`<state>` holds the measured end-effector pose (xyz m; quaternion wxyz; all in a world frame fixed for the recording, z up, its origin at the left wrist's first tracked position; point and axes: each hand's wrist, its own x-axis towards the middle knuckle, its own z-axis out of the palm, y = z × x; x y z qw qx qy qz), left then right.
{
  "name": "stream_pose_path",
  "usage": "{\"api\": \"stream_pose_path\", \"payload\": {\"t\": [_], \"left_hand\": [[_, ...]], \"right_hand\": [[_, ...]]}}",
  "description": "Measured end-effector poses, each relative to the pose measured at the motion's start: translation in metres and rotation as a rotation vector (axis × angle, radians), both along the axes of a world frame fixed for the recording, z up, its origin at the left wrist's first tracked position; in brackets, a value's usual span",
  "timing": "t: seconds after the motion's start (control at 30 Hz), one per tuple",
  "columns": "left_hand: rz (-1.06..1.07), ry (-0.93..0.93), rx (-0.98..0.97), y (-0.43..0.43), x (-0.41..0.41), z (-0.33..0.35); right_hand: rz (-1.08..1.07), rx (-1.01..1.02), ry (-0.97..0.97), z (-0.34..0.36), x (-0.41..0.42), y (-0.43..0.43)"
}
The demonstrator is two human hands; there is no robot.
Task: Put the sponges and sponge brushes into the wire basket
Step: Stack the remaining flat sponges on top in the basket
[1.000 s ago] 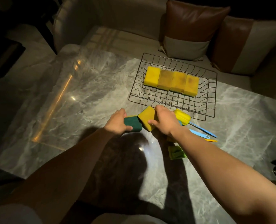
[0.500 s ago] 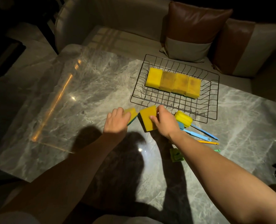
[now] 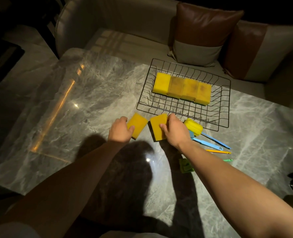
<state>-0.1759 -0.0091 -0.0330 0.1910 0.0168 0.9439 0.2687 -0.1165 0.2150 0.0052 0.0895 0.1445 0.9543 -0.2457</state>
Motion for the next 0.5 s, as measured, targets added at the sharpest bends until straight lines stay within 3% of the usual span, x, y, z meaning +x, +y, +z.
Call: {"api": "stream_pose_path", "payload": {"t": [0.17,0.3,0.5], "left_hand": [[0.182,-0.195,0.164,0.002,-0.007,-0.002],[0.335,-0.205,0.415,-0.01,-0.006,0.017],[0.279,-0.184,0.653,0.005,-0.049,0.073]], "right_hand": [[0.055,-0.077,-0.01,0.006,0.005,0.001],[0.106,-0.154,0.05,0.018,0.015,0.012],[-0.021,-0.213,0.201,0.052,0.0,0.047]]}}
